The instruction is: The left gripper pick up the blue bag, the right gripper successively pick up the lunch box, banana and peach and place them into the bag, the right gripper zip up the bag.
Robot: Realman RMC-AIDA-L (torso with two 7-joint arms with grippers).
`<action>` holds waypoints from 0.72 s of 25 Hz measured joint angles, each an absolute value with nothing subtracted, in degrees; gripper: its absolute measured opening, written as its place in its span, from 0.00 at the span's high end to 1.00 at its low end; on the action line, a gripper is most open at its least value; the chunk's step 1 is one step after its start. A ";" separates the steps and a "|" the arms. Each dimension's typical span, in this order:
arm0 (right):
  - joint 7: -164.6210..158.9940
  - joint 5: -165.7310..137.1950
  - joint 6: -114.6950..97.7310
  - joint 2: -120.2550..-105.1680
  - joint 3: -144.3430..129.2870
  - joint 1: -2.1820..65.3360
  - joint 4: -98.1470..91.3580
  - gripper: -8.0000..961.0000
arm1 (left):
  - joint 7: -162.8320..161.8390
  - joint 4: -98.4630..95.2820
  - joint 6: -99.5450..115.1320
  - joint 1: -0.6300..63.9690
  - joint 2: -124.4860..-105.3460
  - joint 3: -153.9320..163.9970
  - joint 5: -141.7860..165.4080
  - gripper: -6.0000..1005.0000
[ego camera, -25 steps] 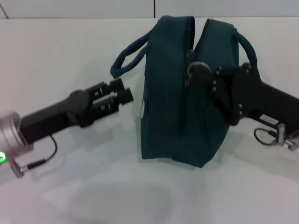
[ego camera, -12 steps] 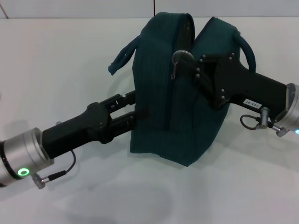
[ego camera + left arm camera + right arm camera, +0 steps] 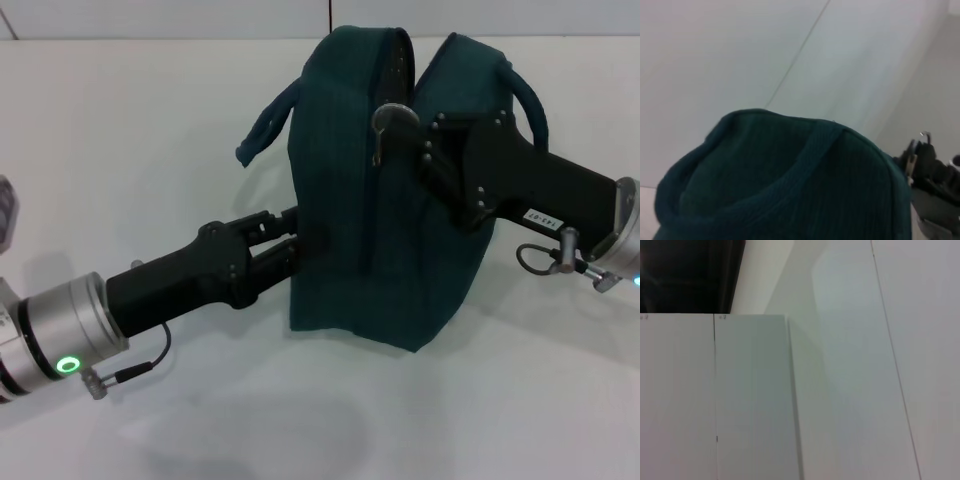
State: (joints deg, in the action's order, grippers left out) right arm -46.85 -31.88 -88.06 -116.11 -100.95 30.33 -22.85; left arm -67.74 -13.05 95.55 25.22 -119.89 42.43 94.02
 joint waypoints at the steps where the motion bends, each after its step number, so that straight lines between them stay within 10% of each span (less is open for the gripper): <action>1: -46.84 -31.74 -88.06 -116.11 -100.90 30.29 -22.85 0.98 | -66.90 -13.05 95.55 25.31 -119.92 42.81 94.01 0.44; 9: -46.85 -30.46 -86.89 -116.15 -100.90 30.14 -22.85 0.98 | -62.18 -11.73 95.53 25.63 -120.13 43.42 93.50 0.76; 18: -48.96 -27.39 -85.27 -116.19 -100.97 30.55 -22.88 0.98 | -55.91 -8.88 95.17 26.71 -120.25 43.53 93.66 0.90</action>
